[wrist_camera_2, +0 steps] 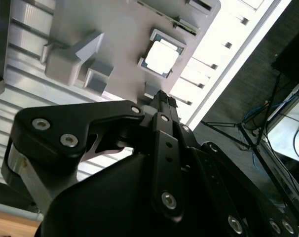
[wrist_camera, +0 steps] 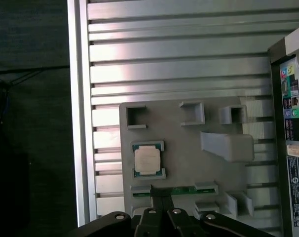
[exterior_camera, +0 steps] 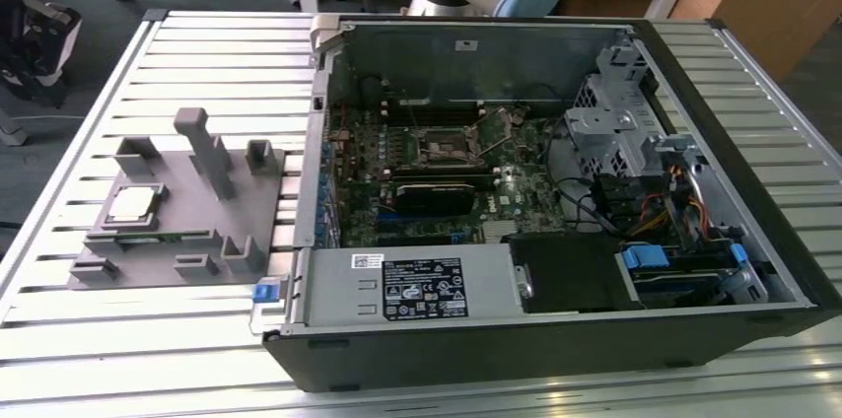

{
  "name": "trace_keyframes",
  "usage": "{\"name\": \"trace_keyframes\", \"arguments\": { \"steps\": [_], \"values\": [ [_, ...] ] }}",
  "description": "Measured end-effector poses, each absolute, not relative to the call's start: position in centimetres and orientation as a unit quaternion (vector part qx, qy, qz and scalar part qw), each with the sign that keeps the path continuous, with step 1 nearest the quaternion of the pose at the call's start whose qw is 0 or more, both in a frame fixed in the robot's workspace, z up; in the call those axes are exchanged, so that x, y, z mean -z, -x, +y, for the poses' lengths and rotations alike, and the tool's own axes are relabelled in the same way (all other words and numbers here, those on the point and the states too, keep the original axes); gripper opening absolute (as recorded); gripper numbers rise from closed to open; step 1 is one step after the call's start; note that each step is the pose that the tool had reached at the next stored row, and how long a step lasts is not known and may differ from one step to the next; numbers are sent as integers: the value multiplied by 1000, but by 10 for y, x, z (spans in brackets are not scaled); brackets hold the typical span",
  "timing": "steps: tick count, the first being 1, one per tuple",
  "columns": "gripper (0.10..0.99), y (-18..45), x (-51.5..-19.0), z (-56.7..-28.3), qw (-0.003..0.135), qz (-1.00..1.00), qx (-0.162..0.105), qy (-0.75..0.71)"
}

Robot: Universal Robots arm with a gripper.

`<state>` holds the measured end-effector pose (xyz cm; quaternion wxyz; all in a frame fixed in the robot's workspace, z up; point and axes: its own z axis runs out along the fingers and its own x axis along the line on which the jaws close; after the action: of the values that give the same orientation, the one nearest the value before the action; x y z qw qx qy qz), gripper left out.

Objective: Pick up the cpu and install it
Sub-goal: 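Pick up the cpu and move it towards the insertion slot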

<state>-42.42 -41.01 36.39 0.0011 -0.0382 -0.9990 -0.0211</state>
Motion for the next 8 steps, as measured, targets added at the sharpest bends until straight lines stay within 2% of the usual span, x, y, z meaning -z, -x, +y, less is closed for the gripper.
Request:
{"name": "trace_keyframes", "arguments": {
  "steps": [8],
  "values": [
    [106,424,-352,-415,4,-999,21,37]
  ]
}}
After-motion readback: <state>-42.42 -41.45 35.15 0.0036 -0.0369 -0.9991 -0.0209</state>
